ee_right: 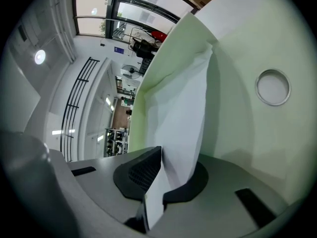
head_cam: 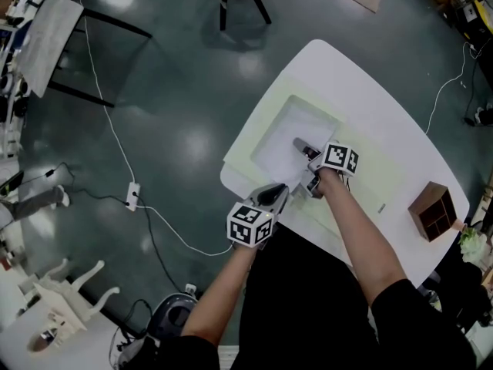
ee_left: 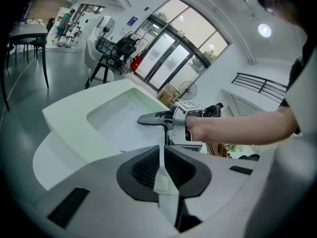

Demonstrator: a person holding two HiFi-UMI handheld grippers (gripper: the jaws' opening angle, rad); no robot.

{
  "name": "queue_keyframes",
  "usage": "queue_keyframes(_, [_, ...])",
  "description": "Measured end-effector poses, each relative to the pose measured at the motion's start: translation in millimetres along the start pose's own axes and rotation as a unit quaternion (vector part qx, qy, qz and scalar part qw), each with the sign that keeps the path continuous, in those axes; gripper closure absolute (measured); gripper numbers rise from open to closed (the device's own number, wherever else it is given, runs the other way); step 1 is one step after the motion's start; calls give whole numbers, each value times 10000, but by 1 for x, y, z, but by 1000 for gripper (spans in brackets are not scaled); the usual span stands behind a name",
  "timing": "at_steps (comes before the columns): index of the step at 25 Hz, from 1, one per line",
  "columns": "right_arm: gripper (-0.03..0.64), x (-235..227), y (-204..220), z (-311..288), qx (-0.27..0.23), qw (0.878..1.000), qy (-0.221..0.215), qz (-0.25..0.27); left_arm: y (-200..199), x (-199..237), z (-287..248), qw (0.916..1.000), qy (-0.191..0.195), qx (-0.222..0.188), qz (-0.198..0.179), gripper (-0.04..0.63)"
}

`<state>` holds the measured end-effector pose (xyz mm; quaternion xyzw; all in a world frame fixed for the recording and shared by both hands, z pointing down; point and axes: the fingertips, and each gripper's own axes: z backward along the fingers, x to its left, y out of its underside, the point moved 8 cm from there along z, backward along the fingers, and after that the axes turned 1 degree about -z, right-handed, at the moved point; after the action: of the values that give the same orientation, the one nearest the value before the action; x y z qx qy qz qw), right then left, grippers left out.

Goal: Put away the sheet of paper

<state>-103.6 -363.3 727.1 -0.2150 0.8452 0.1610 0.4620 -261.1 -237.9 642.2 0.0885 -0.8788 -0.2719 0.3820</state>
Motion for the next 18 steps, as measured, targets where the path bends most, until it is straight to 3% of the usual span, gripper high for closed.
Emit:
queue_keyframes(1, [615, 2, 1, 1, 32, 9999, -41, 95, 1, 0, -1, 10000, -10, 4, 21, 568])
queue_keyframes(3, [501, 4, 2, 3, 60, 9997, -117, 221, 5, 1, -3, 9999, -47, -11, 135, 568])
queue_keyframes(4, [480, 4, 2, 5, 38, 9996, -129, 254, 5, 1, -5, 9998, -60, -22, 196, 568])
queue_keyframes(13, [446, 3, 6, 34, 57, 9975, 494, 506, 13, 5, -8, 9990, -306, 211, 258, 568])
queue_keyframes(18, [446, -1, 23, 54, 292, 9975, 563, 318, 11, 3, -7, 9986, -413, 174, 282, 568])
